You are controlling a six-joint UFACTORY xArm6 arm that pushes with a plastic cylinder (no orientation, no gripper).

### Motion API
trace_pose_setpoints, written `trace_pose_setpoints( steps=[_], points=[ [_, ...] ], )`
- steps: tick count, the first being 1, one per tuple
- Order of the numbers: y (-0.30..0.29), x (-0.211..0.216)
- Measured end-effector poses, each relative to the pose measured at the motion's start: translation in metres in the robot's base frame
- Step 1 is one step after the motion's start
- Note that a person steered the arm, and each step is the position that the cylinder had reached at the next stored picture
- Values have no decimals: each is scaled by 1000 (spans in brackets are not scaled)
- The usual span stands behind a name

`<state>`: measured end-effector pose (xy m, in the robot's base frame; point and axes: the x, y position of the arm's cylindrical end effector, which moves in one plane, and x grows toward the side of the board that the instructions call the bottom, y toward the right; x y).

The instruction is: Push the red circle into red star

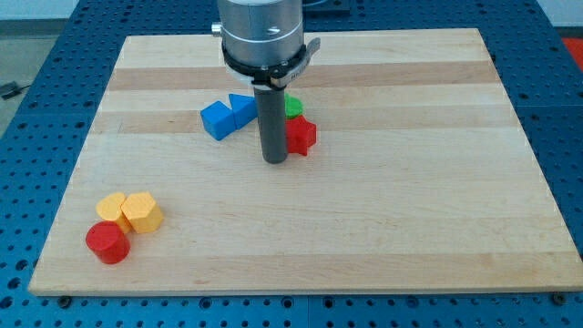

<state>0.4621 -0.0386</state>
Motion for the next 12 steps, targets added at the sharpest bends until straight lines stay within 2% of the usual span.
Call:
trace_pose_setpoints(
  steps=[2,3,6,7,8,9,11,12],
  points=[
    [8,125],
    [-31,156],
    [-246,156],
    [-264,142],
    [-245,124],
    [-199,118],
    [-96,117],
    [-76,117]
  ],
)
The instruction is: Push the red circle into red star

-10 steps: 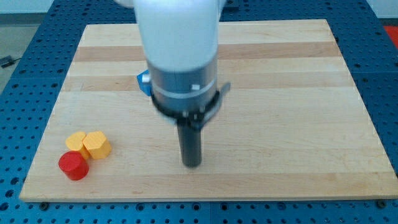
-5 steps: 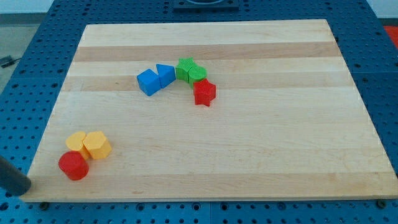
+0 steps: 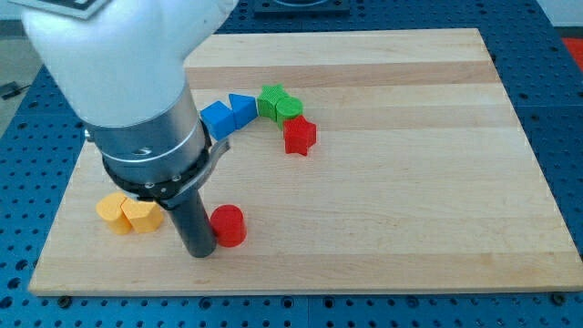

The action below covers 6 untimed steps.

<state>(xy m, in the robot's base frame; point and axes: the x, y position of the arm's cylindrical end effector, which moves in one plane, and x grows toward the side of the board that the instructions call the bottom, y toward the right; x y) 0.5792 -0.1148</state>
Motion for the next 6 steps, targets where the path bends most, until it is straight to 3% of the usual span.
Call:
trace_pose_setpoints(
  steps=[2,3,5,6],
  points=[
    [7,29],
    [16,14],
    [16,-71],
    [17,-76]
  ],
)
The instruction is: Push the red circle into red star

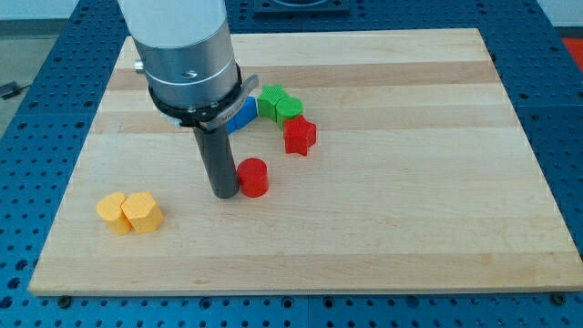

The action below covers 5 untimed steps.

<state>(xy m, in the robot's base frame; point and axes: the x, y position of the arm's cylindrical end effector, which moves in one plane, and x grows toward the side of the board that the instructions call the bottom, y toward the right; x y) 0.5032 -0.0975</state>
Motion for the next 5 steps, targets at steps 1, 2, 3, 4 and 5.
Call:
trace_pose_setpoints(
  steps=[1,2,3,4,5],
  points=[
    [1,13],
    [10,9],
    [20,-5],
    [22,-21],
    [22,-30]
  ],
)
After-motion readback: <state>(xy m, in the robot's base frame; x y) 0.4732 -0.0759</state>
